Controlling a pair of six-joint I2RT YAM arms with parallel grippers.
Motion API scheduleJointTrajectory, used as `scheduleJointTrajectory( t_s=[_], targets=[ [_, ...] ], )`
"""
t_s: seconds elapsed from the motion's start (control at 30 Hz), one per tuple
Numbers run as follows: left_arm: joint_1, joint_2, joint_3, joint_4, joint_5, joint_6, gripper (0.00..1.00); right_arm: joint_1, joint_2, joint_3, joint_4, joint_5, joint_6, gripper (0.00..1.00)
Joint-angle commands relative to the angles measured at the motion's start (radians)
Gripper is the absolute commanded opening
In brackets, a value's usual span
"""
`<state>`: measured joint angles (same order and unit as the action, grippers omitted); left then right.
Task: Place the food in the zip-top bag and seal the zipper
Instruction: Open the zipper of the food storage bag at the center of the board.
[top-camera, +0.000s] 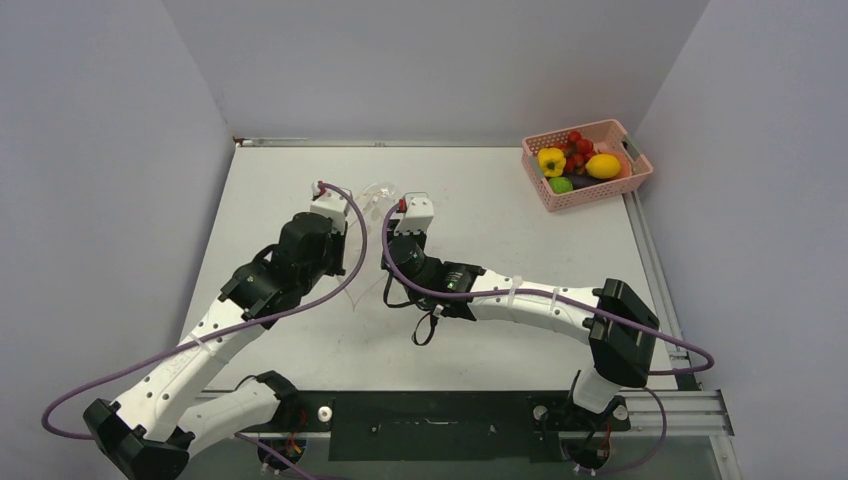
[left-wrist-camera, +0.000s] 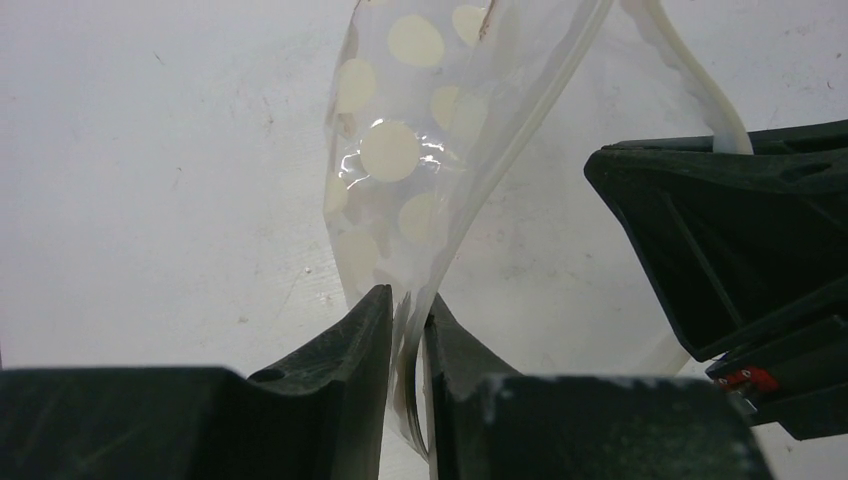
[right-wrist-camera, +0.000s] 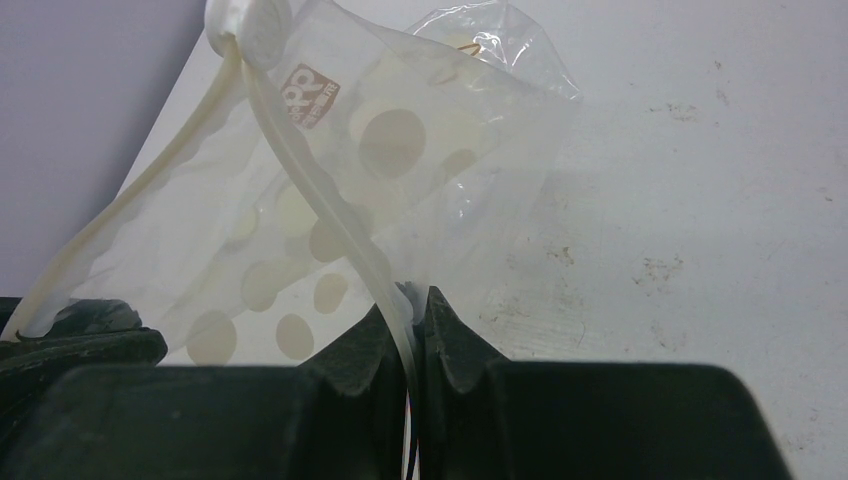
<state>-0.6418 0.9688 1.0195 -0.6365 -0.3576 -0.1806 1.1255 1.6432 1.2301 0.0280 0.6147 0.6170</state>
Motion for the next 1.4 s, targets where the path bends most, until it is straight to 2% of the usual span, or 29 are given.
scheduleJointTrajectory(
  t_s=[0.0,0.13,0.47,0.9,1.13,1.37],
  targets=[
    [-0.005,-0.022,-0.005,0.056,-0.025,-0.013,0.12,-0.006,-0.027,0.011,0.009,0.033,0.015,0.05],
    [-0.005,-0.024,-0.004,0.055,-0.032,-0.012,0.0,-0.007,-0.026,0.007,0.006,0.032,0.017,0.05],
    [-0.012,-0.038,-0.006,0.051,-0.162,-0.02,0.0,-0.06,-0.013,-0.036,-0.018,-0.031,0.026,0.05],
    [-0.015,-0.077,-0.01,0.046,-0.329,-0.03,0.0,-0.109,0.112,-0.038,-0.048,-0.169,0.051,0.05],
    [-0.023,-0.025,-0.001,0.032,-0.291,-0.023,0.0,-0.123,0.183,-0.014,-0.005,-0.248,0.058,0.05],
    [-0.025,0.045,0.012,0.007,-0.241,-0.023,0.0,-0.138,0.184,0.009,0.0,-0.302,0.035,0.05]
  ],
)
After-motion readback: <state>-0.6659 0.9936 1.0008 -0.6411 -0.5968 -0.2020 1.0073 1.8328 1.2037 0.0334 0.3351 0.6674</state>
